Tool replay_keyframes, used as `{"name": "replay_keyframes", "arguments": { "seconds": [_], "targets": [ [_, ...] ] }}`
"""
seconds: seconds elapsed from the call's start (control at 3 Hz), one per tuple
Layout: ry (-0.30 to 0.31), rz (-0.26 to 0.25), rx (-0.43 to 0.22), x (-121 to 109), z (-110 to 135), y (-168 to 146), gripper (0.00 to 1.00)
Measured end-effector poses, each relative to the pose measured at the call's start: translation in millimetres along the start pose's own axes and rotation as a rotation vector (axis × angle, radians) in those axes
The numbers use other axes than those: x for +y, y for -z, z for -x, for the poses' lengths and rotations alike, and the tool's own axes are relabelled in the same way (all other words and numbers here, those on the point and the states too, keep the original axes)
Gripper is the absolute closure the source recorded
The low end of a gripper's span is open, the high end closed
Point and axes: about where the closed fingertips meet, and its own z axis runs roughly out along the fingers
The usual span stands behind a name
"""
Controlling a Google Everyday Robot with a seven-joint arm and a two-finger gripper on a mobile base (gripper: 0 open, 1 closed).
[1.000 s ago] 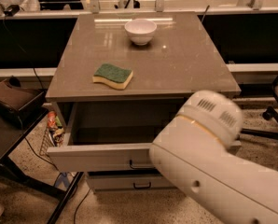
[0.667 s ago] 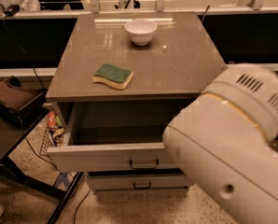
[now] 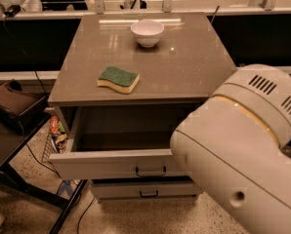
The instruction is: Open top drawer
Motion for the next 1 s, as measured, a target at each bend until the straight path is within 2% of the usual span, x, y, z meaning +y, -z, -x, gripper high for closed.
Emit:
{"name": "replay_keyframes", "arguments": {
  "seconds": [0.33,0.67,1.0],
  "targets": [
    [-0.002,0.021,-0.031,-5.7,4.7,-20.6,1.0],
    [-0.034,0.098,-0.127,-28.2,12.4,-96.3,1.0],
    [-0.059,0.146,-0.168,-35.6,12.2,-136.9,1.0]
  ]
}}
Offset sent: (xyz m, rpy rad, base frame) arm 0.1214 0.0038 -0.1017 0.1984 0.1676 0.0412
